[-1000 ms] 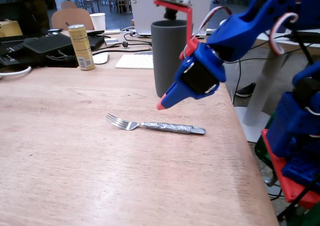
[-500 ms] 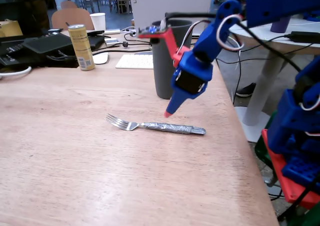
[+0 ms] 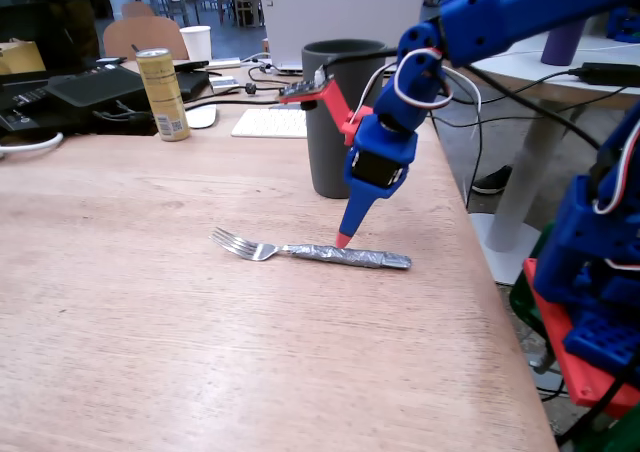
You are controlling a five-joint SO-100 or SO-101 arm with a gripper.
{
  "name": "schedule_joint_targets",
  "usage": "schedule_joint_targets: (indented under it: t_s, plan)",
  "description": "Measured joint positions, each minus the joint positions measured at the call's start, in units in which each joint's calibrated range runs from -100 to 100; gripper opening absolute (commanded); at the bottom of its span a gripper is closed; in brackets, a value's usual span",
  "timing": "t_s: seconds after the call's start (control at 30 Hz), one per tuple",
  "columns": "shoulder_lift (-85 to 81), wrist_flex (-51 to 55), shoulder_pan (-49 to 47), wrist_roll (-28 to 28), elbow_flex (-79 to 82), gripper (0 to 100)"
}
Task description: Grab the fork and place it in gray glass
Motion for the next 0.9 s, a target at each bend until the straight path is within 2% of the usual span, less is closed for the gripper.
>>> schedule_joint_targets:
  t_s: [0.33,0.5,0.77,0.9]
  plan:
    - [0.17,0.0,-1.69,0.1,-0.09,23]
    - [2.16,0.0,-1.69,0.1,-2.89,35]
    - [12.62,0.0,-1.88,0.1,-7.84,35]
    - [15.22,0.08,-6.29,0.1,-10.37,35]
